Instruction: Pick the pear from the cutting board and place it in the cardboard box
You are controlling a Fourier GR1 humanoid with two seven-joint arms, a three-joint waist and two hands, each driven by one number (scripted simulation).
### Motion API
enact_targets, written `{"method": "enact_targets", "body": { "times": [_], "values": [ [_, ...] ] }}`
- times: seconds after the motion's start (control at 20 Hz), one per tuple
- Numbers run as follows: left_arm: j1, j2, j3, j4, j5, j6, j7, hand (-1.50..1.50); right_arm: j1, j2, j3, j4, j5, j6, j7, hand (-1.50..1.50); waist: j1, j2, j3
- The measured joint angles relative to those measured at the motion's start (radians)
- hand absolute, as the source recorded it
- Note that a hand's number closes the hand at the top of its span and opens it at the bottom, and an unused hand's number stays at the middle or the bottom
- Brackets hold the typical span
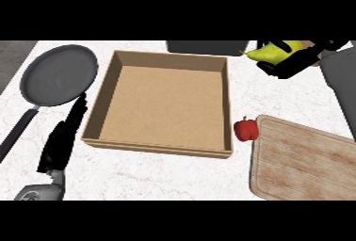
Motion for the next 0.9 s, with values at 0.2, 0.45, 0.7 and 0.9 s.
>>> {"method": "enact_targets", "body": {
  "times": [0.2,0.45,0.7,0.9],
  "values": [
    [0.022,0.003,0.013,-0.008,0.004,0.000,-0.007,0.00,-0.103,0.061,-0.008,0.074,-0.036,0.021,0.002,1.50,-0.018,-0.006,-0.001],
    [0.040,-0.003,0.022,0.001,-0.002,0.009,-0.022,0.00,-0.215,0.157,0.000,0.143,-0.042,0.022,0.052,1.50,-0.034,-0.011,-0.001],
    [0.044,-0.001,0.029,-0.010,0.003,-0.001,-0.012,0.00,-0.281,0.265,0.024,0.157,-0.022,0.014,0.132,1.50,-0.046,-0.014,-0.002],
    [0.064,-0.013,0.022,-0.016,-0.008,0.006,-0.020,0.00,-0.324,0.342,0.044,0.205,0.011,-0.006,0.176,1.50,-0.045,-0.014,-0.002]
  ]
}}
